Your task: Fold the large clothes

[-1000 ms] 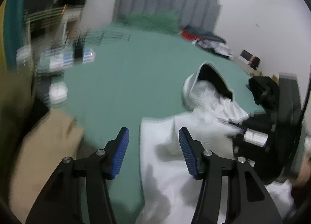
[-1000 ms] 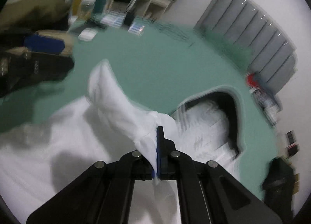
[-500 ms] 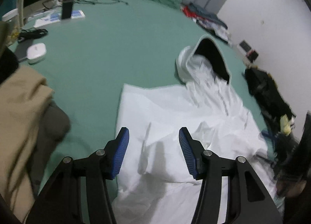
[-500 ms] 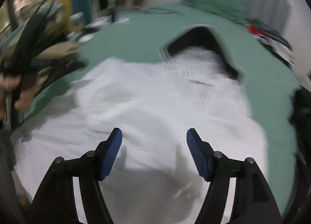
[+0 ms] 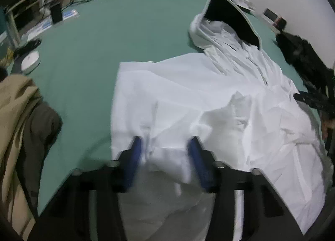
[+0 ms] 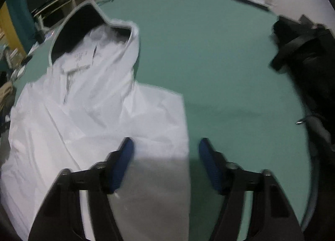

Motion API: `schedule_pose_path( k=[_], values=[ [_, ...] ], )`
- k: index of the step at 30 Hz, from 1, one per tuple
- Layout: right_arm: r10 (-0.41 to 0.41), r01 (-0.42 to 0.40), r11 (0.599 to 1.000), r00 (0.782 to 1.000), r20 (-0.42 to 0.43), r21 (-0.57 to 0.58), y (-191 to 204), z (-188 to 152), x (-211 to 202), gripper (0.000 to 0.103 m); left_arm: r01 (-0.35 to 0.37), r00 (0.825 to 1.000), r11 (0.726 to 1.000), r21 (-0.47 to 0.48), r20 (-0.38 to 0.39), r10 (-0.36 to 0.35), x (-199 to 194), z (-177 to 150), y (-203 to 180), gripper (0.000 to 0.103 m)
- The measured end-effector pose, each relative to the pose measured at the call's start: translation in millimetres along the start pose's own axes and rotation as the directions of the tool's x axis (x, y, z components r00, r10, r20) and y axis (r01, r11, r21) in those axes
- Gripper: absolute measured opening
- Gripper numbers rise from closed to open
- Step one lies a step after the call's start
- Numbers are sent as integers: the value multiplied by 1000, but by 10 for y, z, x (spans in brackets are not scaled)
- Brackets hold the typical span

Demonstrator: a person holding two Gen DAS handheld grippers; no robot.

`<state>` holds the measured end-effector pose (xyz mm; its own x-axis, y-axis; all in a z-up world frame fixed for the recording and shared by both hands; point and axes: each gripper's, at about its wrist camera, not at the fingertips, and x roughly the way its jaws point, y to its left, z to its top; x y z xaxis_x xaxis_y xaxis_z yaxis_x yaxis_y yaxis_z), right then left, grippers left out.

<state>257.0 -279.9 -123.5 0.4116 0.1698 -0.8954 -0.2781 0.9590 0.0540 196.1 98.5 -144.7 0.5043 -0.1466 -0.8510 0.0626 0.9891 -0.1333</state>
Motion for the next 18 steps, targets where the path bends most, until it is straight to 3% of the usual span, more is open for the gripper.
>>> schedule_pose_path(
  k=[1,2,5,9,13,18],
  values=[
    [-10,10,1000,1000,23,-19,15,-12,-6,17,-11,1000,1000,24,5,11,-6,5,-41,27],
    [-14,16,999,999,42,-33,17,-7,-44,0,-19,1000,999,36,19,18,-32,18,-63,11],
    [-63,62,998,994,94,17,-136,42,-175,1,-20,996,998,56,86,15,-158,69,-98,6],
    [-73,63,994,991,109,90,-413,130,-163,1,-103,983,991,81,163,88,-228,130,-97,5],
    [-121,101,978,987,102,181,-651,109,-121,1,-127,981,991,31,149,121,-163,178,56,5],
    [-150,127,973,983,110,190,-682,90,-171,1,-151,977,989,-4,154,150,-252,150,88,5]
  ],
)
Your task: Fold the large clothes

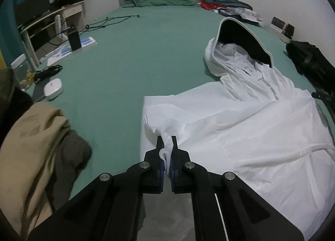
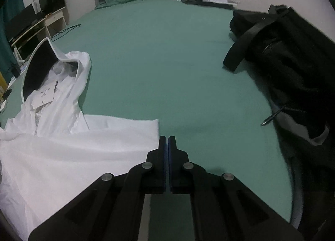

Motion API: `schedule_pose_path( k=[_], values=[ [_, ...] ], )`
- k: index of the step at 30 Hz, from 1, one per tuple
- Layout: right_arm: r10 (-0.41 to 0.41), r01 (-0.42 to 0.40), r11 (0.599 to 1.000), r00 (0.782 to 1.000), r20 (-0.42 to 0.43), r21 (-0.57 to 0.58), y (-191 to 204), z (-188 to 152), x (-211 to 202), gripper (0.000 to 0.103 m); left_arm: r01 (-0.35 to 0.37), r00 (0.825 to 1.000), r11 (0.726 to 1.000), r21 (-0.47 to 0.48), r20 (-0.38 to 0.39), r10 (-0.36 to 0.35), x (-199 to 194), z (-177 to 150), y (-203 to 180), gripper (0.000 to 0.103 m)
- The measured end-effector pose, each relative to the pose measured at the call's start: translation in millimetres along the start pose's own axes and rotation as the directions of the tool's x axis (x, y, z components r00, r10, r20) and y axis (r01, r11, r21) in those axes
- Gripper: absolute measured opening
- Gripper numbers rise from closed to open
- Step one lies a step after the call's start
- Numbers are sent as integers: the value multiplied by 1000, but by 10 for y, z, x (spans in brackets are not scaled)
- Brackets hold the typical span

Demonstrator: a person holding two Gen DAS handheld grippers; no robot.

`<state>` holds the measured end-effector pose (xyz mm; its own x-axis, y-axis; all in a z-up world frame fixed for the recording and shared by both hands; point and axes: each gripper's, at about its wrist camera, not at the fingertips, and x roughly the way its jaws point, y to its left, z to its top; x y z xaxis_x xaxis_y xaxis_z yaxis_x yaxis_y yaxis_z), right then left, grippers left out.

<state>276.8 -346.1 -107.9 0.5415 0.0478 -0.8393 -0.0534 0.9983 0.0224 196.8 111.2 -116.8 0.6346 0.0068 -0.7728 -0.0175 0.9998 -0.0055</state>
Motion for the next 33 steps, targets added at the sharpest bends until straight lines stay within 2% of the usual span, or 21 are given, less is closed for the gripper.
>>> schedule_pose_path(
  k=[2,4,5,7,8,9,12,14,18,20,25,30,33],
  values=[
    [-9,9,1000,1000,17,5,-25,35,-39,1,7,1000,1000,-15,-21,-7,-26,-36,46,5],
    [-7,7,1000,1000,18,28,-85,41,-70,2,40,997,998,-50,-66,-43,18,-71,62,5],
    [1,-2,999,1000,21,49,-105,33,-91,2,45,996,997,-63,-75,-50,36,-79,64,10],
    [43,-44,997,999,13,60,-69,-8,-163,2,53,995,995,-79,-76,-59,48,-73,51,27],
    [60,-60,997,998,10,52,-26,-32,-205,2,60,996,994,-86,-66,-66,37,-66,48,44],
    [79,-79,996,997,10,35,49,-80,-270,3,65,996,993,-96,-50,-70,19,-47,48,54],
    [115,-115,993,993,3,-35,322,-243,-404,4,86,996,990,-109,-9,-88,-9,16,51,55],
    [155,-156,985,988,-22,-72,507,-379,-443,4,73,997,992,-103,-5,-74,36,48,39,55],
    [166,-182,971,980,-114,-154,779,-626,-330,4,-2,995,995,-101,-99,-8,305,2,61,55],
    [158,-178,972,978,-132,-153,763,-700,-272,4,-7,994,992,-126,-110,-7,363,-42,114,55],
    [127,-141,984,984,-127,-108,559,-694,-265,4,-107,991,987,-120,-91,97,348,-34,153,55],
    [126,-138,986,983,-132,-93,442,-679,-258,4,-80,994,988,-133,-88,69,358,7,195,55],
    [93,-107,989,986,-137,-100,421,-672,-265,4,-33,997,988,-148,-76,21,315,16,167,55]
  ],
)
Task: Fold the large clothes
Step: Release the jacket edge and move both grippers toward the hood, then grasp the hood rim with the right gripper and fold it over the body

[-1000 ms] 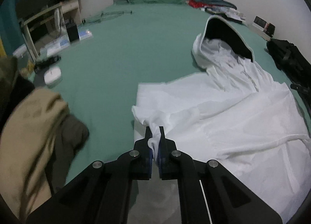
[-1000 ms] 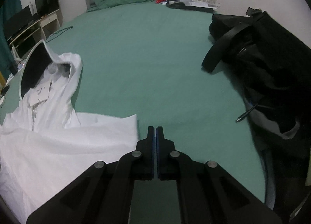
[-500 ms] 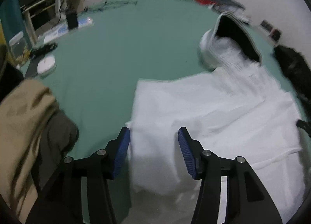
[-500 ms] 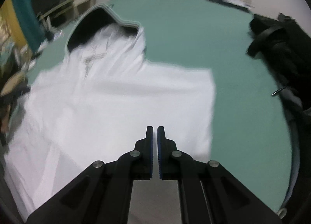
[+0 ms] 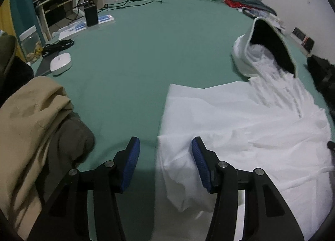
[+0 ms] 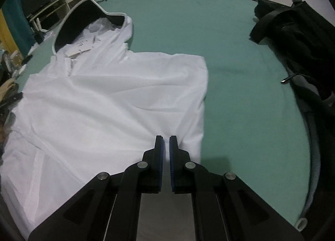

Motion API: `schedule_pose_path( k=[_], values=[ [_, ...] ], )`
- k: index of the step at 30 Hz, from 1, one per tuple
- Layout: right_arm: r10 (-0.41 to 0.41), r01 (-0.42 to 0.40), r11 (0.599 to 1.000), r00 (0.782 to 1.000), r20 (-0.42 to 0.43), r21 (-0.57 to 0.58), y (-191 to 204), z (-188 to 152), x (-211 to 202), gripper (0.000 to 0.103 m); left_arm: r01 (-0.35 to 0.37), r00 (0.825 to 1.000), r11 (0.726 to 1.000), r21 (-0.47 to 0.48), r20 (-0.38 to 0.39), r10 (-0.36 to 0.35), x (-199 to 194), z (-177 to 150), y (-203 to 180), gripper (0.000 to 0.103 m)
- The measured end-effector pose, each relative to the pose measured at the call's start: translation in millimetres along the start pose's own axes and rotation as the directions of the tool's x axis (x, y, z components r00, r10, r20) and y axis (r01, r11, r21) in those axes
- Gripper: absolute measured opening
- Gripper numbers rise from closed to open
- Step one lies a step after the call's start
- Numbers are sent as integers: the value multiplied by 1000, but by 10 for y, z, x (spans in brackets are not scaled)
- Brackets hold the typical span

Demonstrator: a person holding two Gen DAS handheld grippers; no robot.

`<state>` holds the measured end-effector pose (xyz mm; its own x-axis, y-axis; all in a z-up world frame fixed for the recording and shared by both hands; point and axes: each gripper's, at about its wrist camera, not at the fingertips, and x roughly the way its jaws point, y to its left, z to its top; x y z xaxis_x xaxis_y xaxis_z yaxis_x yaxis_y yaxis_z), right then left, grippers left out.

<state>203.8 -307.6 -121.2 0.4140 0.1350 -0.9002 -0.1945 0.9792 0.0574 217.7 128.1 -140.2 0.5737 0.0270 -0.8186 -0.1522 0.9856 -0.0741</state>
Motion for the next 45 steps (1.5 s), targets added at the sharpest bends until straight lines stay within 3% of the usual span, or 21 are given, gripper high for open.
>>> schedule_pose_path(
  k=[2,5,6,9,10,17,20,24,28,33,41,45],
  values=[
    [-18,18,1000,1000,-4,11,-52,-6,-8,4,14,1000,1000,14,-8,-14,-6,-2,-42,55],
    [-39,39,999,999,3,18,-91,-10,-66,6,-18,999,999,52,-27,19,28,-38,-108,55],
    [-55,55,998,998,19,0,-59,-14,-113,11,-33,999,998,59,-27,34,26,-54,-112,55],
    [-51,53,998,997,59,-30,40,-21,-239,37,-46,999,997,66,-7,47,-54,-49,-116,55],
    [-42,44,999,997,57,-33,68,-30,-257,40,-49,999,997,67,1,49,-82,-51,-121,55],
    [-35,35,999,999,-24,12,175,-232,-128,41,-22,998,993,120,-63,30,-67,-166,-163,55],
    [-51,52,998,998,-25,47,188,-249,-216,43,-36,998,995,91,-48,40,-167,-157,-95,55],
    [-73,72,997,997,13,32,293,-157,-386,43,-22,999,996,81,42,18,-404,72,-54,55],
    [-76,77,997,996,51,-18,469,137,-475,43,0,993,995,96,117,-11,-513,320,-89,55],
    [-50,62,992,993,109,-108,775,642,-429,45,61,994,995,73,88,-68,-311,485,-111,55],
    [-18,67,968,980,197,-244,1343,1501,142,47,84,992,995,55,93,-89,-120,593,-9,55],
    [-37,108,947,972,233,-302,1630,1854,486,47,78,993,996,46,86,-82,-59,608,82,55]
  ],
)
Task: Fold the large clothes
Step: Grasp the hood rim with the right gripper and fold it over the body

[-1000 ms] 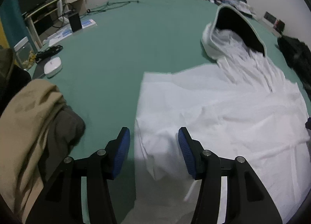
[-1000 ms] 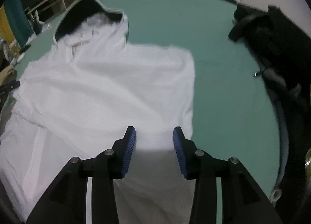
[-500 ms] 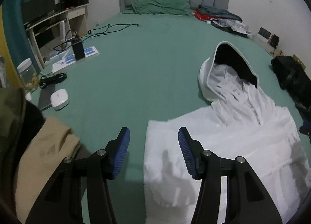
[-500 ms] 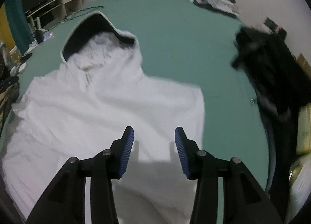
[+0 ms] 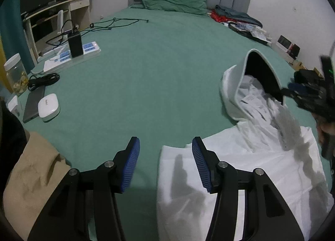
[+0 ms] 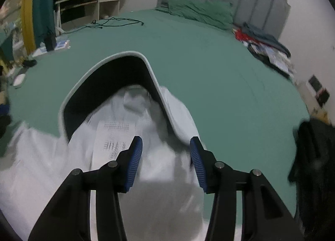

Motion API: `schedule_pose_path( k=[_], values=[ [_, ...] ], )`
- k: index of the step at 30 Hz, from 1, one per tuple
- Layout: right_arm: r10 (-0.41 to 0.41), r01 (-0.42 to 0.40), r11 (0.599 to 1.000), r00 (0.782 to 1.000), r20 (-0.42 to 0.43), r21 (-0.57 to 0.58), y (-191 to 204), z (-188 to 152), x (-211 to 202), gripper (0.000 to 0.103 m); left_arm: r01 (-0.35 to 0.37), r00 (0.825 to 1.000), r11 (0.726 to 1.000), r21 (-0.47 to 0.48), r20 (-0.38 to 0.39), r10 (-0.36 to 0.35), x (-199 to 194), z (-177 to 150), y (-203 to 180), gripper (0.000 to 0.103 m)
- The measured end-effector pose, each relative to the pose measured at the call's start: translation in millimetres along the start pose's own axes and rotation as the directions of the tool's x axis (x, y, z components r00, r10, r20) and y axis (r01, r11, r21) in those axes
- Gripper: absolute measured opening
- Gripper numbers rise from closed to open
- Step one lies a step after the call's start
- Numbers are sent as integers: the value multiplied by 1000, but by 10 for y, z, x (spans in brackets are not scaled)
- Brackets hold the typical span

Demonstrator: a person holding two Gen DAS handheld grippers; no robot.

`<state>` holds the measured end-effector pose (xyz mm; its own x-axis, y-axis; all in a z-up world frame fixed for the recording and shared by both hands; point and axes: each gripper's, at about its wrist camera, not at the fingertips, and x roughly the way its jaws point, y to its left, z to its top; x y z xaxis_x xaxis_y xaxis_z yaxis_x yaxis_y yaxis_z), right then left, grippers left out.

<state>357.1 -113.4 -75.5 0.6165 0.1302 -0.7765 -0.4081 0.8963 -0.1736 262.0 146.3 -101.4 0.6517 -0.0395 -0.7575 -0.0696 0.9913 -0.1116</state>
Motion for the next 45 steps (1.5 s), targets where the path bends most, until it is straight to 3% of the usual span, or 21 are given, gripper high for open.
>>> schedule_pose_path(
  k=[5,6,7,13,19,26,29,31,35,36,38,40,42,45],
  values=[
    [-56,60,995,997,53,-77,157,204,303,47,-7,1000,1000,10,16,7,-31,1,30,55],
    [-42,46,996,998,46,-81,161,212,350,41,-6,1000,1000,14,14,6,-29,-7,24,55],
    [-20,23,996,999,42,-81,162,201,376,1,-3,1000,1000,18,11,3,-26,-17,12,55],
    [-12,16,981,1000,26,-194,256,-50,52,3,25,1000,999,38,0,-25,-25,-74,-112,55],
    [39,-37,964,999,4,-262,285,-500,-340,3,117,993,993,32,0,-117,-40,-88,-348,55],
    [119,-133,940,991,-63,-313,304,-838,-305,4,174,983,985,-20,60,-172,57,430,-631,55],
    [171,-187,940,982,-82,-286,195,-875,-260,6,190,980,982,-21,70,-188,224,643,-734,55],
    [213,-232,942,972,-102,-243,104,-881,-208,11,222,974,975,-25,38,-221,443,753,-817,55],
    [305,-317,936,947,-98,-150,-100,-898,-171,17,287,948,958,17,-145,-282,909,738,-1058,55],
    [328,-339,932,939,-102,-127,-147,-890,-166,21,288,942,956,65,-200,-270,1017,684,-1150,55],
    [365,-377,922,923,-122,-91,-237,-875,-172,33,277,941,954,116,-233,-245,1098,620,-1222,55],
    [400,-414,908,903,-157,-66,-332,-851,-202,54,278,935,951,136,-267,-235,1160,536,-1250,55],
    [434,-443,896,888,-152,-28,-479,-832,-300,56,274,936,946,175,-276,-220,1168,461,-1279,56],
    [453,-450,892,887,-92,45,-783,-780,-435,67,294,930,933,208,-287,-229,1152,437,-1289,60]
  ],
)
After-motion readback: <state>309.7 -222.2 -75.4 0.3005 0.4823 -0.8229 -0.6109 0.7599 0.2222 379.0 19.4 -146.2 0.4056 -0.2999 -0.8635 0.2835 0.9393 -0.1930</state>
